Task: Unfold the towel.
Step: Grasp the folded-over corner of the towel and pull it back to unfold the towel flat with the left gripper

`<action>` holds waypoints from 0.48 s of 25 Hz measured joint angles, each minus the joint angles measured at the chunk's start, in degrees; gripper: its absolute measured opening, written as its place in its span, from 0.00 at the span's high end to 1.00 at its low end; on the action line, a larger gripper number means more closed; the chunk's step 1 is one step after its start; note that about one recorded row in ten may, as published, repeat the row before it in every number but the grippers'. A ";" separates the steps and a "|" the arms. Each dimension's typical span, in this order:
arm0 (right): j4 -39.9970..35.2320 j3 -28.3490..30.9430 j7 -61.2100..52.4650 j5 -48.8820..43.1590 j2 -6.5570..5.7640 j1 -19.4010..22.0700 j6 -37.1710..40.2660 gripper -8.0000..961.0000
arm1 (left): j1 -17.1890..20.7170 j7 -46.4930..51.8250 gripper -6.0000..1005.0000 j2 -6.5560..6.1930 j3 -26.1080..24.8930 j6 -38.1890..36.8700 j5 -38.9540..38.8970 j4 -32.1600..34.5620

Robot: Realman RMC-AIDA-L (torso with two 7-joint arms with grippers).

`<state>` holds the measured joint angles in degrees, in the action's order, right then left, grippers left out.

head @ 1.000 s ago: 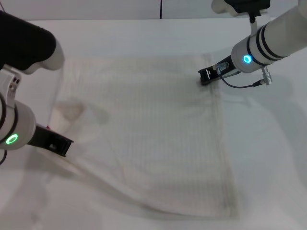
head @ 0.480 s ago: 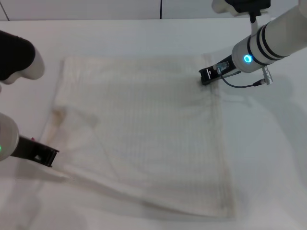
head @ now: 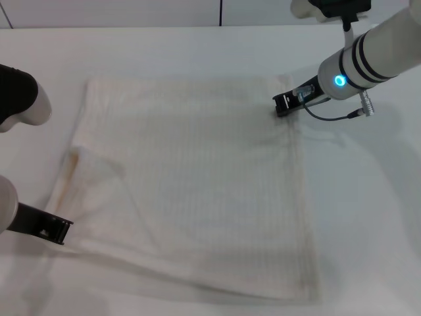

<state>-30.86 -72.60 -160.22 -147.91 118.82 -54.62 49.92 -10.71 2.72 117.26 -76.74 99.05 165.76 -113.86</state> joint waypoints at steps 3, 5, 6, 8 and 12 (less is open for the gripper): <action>-0.05 0.00 0.00 -0.01 0.00 0.01 0.01 0.98 | 0.00 0.00 0.85 0.03 0.01 -0.09 0.00 0.24; -0.06 0.00 0.00 -0.05 0.00 0.05 0.00 0.98 | 0.05 0.00 0.85 0.05 0.28 -0.55 0.00 0.73; -0.07 0.00 0.00 -0.07 0.00 0.05 0.00 0.98 | 0.07 0.00 0.85 0.05 0.38 -0.70 0.00 0.88; -0.08 0.00 0.00 -0.09 0.00 0.05 0.01 0.98 | 0.07 0.02 0.85 0.01 0.58 -1.01 0.00 1.32; -0.08 0.00 0.00 -0.11 0.00 0.05 0.16 0.98 | 0.10 0.27 0.84 -0.13 0.61 -0.93 0.03 1.61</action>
<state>-30.94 -72.60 -160.22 -148.01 118.82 -54.57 50.08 -10.61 2.99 117.13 -76.13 98.13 165.79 -112.25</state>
